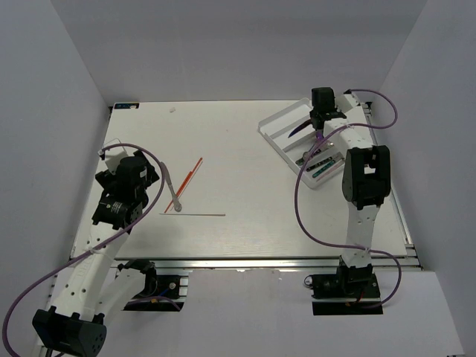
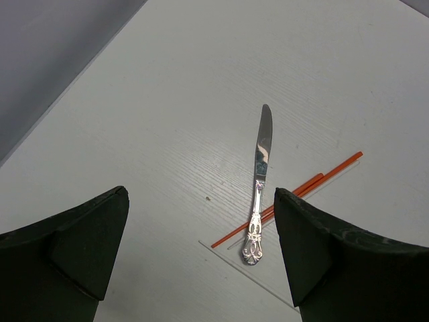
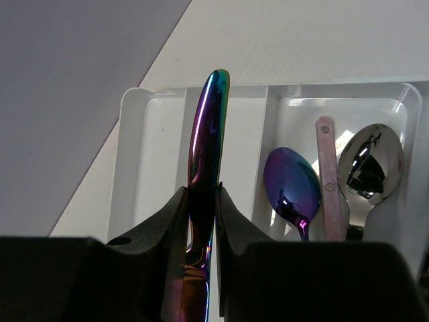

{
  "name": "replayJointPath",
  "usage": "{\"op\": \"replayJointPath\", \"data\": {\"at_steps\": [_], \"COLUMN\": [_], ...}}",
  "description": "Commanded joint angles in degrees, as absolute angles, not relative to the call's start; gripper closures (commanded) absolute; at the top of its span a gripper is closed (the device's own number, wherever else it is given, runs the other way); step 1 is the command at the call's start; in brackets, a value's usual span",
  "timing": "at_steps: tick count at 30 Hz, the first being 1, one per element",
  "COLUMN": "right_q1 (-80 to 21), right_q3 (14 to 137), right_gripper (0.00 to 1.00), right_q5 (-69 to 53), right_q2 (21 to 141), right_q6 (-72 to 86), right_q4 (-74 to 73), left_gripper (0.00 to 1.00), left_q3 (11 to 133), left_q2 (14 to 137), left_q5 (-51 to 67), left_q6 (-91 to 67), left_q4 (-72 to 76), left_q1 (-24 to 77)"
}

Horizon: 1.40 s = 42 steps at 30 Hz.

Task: Sort the eating utensils into containers

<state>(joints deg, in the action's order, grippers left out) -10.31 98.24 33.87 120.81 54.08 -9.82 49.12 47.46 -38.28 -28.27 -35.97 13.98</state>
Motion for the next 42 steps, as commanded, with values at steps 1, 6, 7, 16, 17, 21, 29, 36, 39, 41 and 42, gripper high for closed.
{"op": "replayJointPath", "data": {"at_steps": [1, 6, 7, 16, 17, 21, 29, 36, 39, 41, 42], "right_q1": [-11.78, -11.69, -11.69, -11.60, -11.60, -11.86, -23.09, -46.27, -51.14, -51.68, -51.59], "right_q3": [102.91, 105.38, 105.47, 105.73, 105.82, 108.27, 109.69, 101.27, 99.94, 96.69, 94.68], "right_gripper": [1.00, 1.00, 1.00, 0.42, 0.35, 0.20, 0.18, 0.17, 0.17, 0.18, 0.18], "right_q5": [41.13, 40.08, 39.90, 36.57, 35.00, 31.38, 6.53, 16.86, 20.04, 21.43, 21.53], "right_q2": [123.57, 128.05, 128.32, 128.06, 127.80, 126.48, 122.35, 119.71, 119.01, 116.21, 114.54], "right_q6": [57.84, 58.00, 58.09, 57.39, 56.52, 52.92, 24.67, 22.85, 25.39, 27.23, 27.94], "right_q4": [-6.42, -5.19, -4.58, -3.08, -2.12, -1.31, -1.91, -11.78, -13.18, -14.76, -14.59], "left_gripper": [0.02, 0.02, 0.02, 0.02, 0.02, 0.02, 0.02, 0.02, 0.02, 0.02, 0.02], "left_q3": [48.78, 48.78, 48.87, 48.87, 48.87, 48.78, 48.96, 49.31, 49.57, 49.92, 49.92], "left_q2": [47.90, 48.60, 49.13, 49.83, 49.83, 49.66, 48.25, 47.73, 48.33, 51.31, 52.81], "left_q5": [-37.71, -37.71, -37.62, -36.91, -36.91, -36.91, -40.08, -42.98, -40.35, -35.89, -33.51], "left_q6": [-27.69, -27.51, -27.51, -27.42, -27.42, -27.42, -29.53, -31.73, -32.86, -35.31, -36.11], "left_q4": [-35.33, -35.07, -35.07, -34.98, -34.98, -34.98, -35.68, -36.65, -36.47, -36.74, -36.48], "left_q1": [13.71, 13.62, 13.54, 13.10, 13.18, 13.01, 11.69, 9.49, 9.14, 9.23, 9.14]}}
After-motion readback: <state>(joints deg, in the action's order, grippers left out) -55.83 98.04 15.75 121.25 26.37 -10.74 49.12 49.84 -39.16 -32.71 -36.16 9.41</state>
